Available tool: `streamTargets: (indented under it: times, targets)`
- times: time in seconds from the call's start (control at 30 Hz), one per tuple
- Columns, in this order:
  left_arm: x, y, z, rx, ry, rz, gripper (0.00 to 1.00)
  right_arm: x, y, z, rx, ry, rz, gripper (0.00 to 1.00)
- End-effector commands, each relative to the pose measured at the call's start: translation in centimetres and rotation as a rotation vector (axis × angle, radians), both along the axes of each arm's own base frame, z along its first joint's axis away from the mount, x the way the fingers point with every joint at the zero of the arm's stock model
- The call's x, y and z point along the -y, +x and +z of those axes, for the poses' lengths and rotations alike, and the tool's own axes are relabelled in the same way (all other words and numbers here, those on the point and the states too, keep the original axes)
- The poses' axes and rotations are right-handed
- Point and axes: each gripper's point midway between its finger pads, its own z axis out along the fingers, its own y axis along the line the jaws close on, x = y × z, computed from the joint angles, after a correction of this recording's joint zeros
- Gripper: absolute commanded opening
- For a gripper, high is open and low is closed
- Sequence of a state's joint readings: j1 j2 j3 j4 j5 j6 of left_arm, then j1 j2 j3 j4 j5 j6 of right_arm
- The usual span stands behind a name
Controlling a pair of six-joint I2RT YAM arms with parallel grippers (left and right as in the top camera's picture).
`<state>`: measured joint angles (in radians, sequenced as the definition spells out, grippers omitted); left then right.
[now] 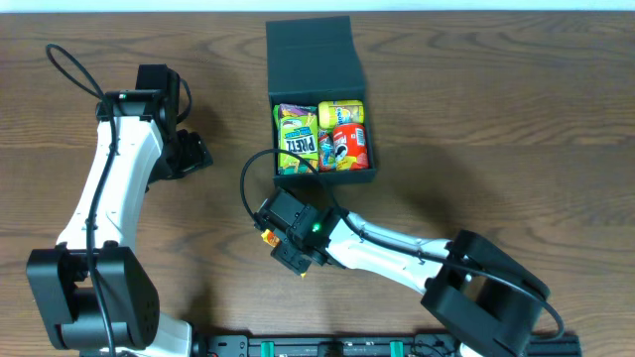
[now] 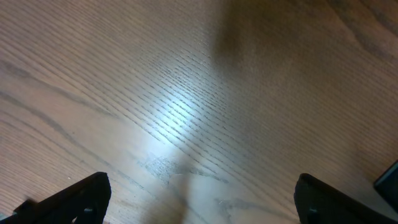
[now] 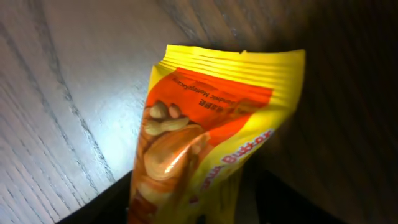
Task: Pack container
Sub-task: 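Lift the candy packet and carry it over the black box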
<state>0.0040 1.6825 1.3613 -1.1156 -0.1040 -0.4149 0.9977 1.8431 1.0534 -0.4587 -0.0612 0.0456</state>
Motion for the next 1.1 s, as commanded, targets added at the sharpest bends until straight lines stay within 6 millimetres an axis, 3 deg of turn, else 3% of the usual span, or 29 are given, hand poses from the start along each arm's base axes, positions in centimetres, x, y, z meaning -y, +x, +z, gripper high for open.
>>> streamTargets:
  times: [0.0, 0.17, 0.3, 0.43, 0.8, 1.07]
  targets:
    - [-0.1, -0.2, -0.2, -0.01, -0.001, 0.007, 0.95, -0.1, -0.2, -0.3, -0.011, -0.001, -0.001, 0.54]
    - [-0.1, -0.2, -0.2, -0.01, -0.001, 0.007, 0.95, -0.3, -0.1, -0.1, -0.008, 0.004, -0.001, 0.36]
    - [-0.1, -0.2, -0.2, -0.01, -0.001, 0.007, 0.95, -0.8, 0.1, 0.3, -0.004, 0.018, 0.0, 0.32]
    - [-0.1, -0.2, -0.2, -0.01, -0.001, 0.007, 0.95, -1.4, 0.4, 0.9, -0.004, 0.039, -0.01, 0.21]
    - [-0.1, -0.2, -0.2, -0.01, -0.001, 0.007, 0.95, -1.9, 0.8, 2.2, -0.003, 0.041, -0.011, 0.15]
    - [-0.1, -0.2, -0.2, -0.01, -0.001, 0.007, 0.95, -3.2, 1.6, 6.0, 0.041, 0.11, -0.011, 0.14]
